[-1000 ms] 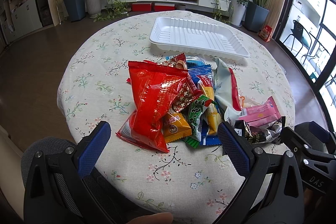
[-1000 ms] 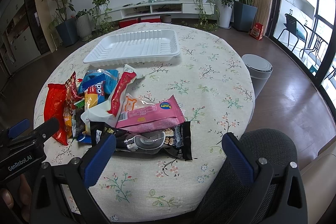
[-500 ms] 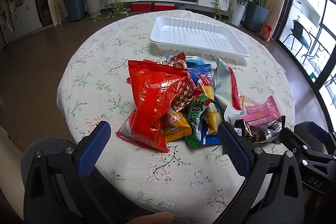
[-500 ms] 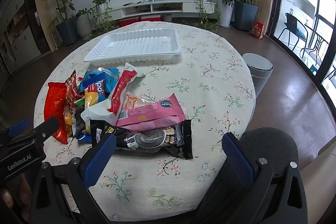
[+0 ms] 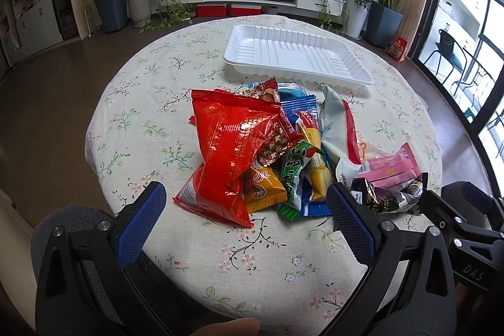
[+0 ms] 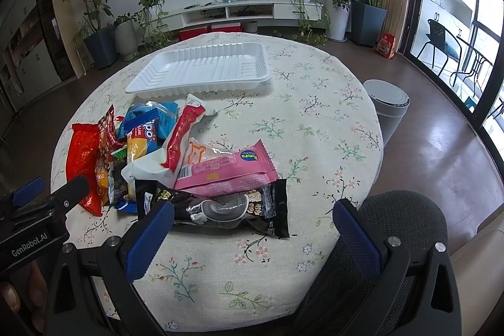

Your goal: Organize snacks

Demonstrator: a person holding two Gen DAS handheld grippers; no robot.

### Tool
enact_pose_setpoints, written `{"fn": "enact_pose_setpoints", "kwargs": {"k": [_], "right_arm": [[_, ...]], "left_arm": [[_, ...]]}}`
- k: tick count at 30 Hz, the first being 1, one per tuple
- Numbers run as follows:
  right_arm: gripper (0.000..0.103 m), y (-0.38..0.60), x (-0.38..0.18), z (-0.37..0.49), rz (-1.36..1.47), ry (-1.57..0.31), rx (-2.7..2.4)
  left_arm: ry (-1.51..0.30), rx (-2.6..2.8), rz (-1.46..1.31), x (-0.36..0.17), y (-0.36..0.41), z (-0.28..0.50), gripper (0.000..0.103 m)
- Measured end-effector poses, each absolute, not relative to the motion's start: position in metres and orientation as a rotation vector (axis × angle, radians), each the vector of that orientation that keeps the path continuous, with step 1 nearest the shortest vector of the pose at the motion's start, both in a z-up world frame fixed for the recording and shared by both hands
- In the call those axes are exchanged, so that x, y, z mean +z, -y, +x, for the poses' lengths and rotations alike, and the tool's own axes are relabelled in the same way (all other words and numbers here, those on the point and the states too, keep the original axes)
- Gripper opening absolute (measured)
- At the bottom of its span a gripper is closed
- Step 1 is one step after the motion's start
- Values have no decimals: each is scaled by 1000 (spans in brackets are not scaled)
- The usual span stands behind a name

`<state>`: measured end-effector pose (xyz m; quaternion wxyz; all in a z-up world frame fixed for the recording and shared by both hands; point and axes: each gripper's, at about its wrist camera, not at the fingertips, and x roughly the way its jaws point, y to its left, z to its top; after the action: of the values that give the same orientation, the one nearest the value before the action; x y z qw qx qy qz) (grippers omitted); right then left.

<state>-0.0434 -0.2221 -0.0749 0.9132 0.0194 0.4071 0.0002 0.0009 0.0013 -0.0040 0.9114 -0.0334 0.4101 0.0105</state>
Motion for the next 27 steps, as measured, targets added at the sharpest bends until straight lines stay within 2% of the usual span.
{"fn": "enact_pose_setpoints", "kwargs": {"k": [18, 27], "right_arm": [[103, 223, -75, -43, 41, -840, 2], [103, 238, -69, -41, 85, -823, 55]], "left_arm": [[-835, 22, -40, -7, 0, -2, 103], [-794, -172, -149, -10, -39, 0, 103]]}}
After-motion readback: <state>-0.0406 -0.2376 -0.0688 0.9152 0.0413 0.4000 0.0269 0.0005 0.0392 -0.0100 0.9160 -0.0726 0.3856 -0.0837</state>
